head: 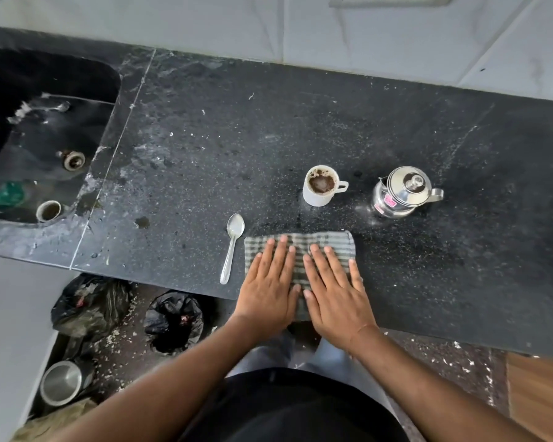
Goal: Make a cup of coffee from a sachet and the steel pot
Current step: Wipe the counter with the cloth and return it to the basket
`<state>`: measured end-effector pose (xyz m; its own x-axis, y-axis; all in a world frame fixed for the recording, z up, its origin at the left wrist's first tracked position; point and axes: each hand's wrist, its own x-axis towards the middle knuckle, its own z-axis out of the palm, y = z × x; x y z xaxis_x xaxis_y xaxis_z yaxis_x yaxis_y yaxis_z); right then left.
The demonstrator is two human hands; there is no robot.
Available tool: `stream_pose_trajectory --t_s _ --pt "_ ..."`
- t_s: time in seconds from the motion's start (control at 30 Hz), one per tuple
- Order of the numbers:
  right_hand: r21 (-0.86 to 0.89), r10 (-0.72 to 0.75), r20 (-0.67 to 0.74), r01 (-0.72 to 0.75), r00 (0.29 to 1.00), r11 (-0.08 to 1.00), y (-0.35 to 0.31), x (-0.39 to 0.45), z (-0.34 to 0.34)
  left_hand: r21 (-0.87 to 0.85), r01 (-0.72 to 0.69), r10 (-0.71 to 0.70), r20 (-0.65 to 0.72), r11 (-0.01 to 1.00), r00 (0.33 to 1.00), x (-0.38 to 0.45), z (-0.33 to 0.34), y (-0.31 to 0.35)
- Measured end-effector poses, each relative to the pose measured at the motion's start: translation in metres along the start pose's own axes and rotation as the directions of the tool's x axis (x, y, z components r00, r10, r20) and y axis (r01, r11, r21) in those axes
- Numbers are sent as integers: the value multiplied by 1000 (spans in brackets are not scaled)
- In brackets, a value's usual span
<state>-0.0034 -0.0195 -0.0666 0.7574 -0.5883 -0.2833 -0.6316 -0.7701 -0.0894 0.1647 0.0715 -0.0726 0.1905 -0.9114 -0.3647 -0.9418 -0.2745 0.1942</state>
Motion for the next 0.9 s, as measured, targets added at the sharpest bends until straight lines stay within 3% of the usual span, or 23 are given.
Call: stream_pose_trajectory --t_s 0.17,0.33,0.53,0.63,0.8,0.9 --pt "45 40 -6 -40 999 998 -20 34 -7 -23 64 -65 -27 998 998 13 -10 -16" --pt "21 -32 -2 32 999 999 -21 -24 12 9 -44 44 -29 999 999 -27 16 -7" --pt "17 62 19 -63 998 998 5 -65 24 26 -152 153 -60 988 986 -35 26 15" --pt "23 136 6 -136 991 990 18 -46 14 39 -193 195 -70 980 978 -4 12 20" --pt "88 284 -19 -281 959 956 15 8 2 29 -143 145 -72 989 987 49 -9 20" --pt "88 201 -21 -199 979 976 12 -4 6 47 -146 149 -88 988 985 32 -1 14"
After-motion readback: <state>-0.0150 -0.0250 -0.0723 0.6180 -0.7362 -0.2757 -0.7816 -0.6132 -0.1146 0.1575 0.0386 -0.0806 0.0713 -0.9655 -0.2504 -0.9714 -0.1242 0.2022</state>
